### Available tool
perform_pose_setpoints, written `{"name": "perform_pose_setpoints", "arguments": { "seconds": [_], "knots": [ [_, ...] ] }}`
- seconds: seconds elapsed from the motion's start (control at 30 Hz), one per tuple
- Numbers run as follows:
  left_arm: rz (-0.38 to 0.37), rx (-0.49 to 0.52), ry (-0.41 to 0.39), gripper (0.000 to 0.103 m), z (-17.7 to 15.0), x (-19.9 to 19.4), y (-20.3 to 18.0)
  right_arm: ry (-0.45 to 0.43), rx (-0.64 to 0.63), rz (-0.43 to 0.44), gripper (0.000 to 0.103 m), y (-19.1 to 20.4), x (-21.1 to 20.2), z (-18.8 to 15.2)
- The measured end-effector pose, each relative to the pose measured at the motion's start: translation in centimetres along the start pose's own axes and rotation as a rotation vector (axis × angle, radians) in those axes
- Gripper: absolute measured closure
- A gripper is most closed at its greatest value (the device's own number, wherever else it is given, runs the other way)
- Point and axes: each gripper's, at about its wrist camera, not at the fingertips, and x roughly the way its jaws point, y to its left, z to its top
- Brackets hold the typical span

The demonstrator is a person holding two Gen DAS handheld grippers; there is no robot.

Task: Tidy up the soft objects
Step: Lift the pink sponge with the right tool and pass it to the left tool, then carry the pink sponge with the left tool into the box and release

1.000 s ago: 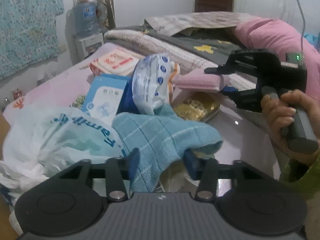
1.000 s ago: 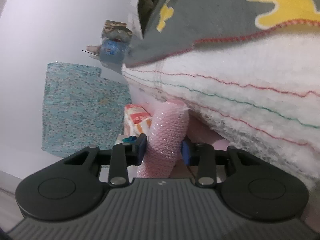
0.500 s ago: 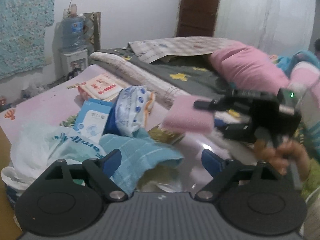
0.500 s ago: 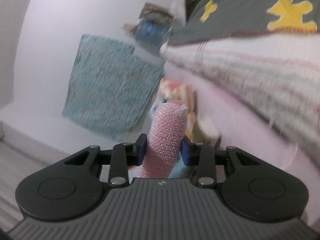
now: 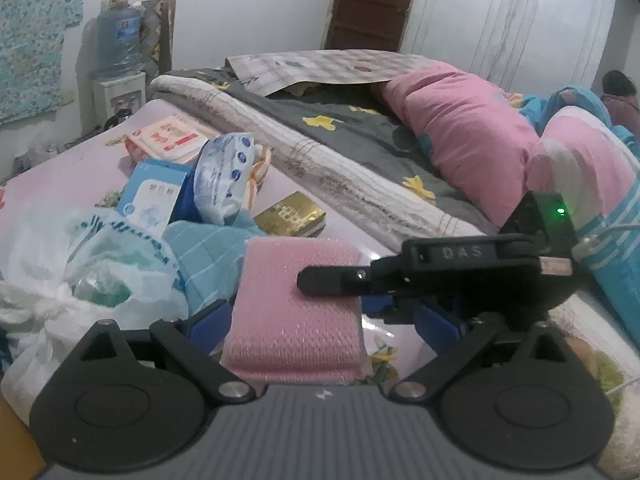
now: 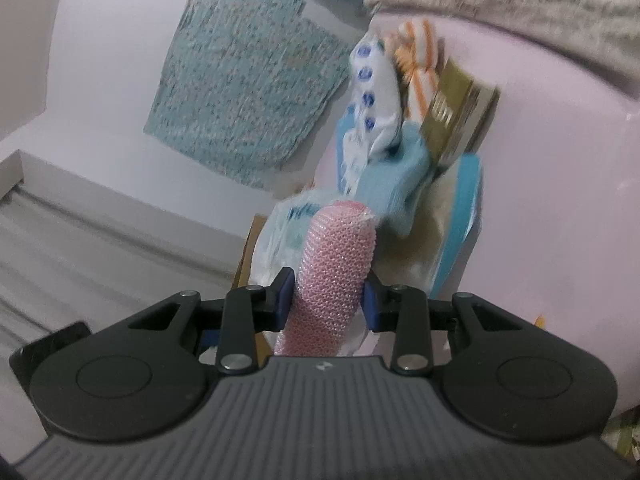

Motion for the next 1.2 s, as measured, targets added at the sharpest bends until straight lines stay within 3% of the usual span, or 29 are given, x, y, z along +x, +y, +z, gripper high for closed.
{"name": "perform_pose_setpoints", "arguments": {
  "seconds": [0.13,0.3,0.47,0.67,1.2],
  "knots": [
    [0.027,0.008,0.059,0.004,-0.8,1.0,0.4,0.053,-0.004,0.003,0.07,0.2,0.0,-1.1],
    [0.007,0.03,0.109,0.005,-2.1,1.6,0.5,0.112,0.01,0.02,0.069,0.1,-0.3,-1.9],
    [0.016,0.024,0.147,0.019,-3.1,2.5,1.1,0.159,0.04,0.003,0.067,-0.9,0.4,-2.4],
    [0.008,-0.053,0.208,0.02,-3.9,3.8,2.6,0.145,0.077,-0.034,0.065,-2.3,0.0,-2.8],
    [0.085,0.025,0.248,0.02,-4.2,5.9,1.3,0.158,0.082,-0.067,0.071,-2.6,0.4,-3.2]
  ]
}}
